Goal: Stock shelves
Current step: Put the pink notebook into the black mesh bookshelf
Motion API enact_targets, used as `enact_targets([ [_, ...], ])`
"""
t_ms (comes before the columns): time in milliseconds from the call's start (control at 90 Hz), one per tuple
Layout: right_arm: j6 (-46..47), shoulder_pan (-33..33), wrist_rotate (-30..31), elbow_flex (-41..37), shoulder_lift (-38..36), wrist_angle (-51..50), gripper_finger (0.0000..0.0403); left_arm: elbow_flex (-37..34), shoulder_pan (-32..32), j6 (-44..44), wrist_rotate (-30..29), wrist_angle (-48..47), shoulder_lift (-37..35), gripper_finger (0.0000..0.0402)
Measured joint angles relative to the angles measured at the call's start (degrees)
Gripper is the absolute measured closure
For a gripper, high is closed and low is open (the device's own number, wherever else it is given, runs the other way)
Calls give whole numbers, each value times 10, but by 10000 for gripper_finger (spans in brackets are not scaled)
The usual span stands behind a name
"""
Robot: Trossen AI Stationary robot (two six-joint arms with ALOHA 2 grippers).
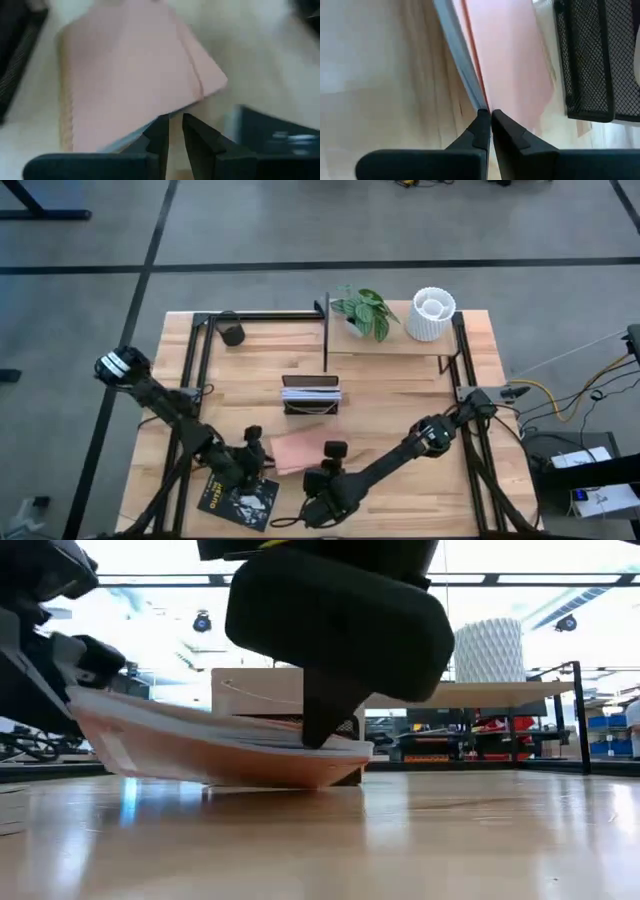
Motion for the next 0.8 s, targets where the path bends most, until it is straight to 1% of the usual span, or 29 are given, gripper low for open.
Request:
enact_targets([
  [89, 0, 0, 2, 0, -3, 0, 402, 0, -7, 11, 19, 6, 2, 359],
  [200, 1, 0, 2, 0, -5, -1, 402, 1, -8, 13, 41, -15, 1, 357],
  [311, 5, 1, 0, 0, -10, -1, 402, 0, -8, 15, 43, -43, 1, 347],
  [411, 7, 1, 1, 1, -15, -2, 403, 0, -8, 42, 41, -62, 1, 330],
  [656, 7, 2, 0, 1, -25, -2, 403, 1, -8, 100, -5, -59, 9, 265],
  [800, -4, 2, 0, 1, -27, -1, 403, 1, -8, 103, -38, -57, 20, 227],
])
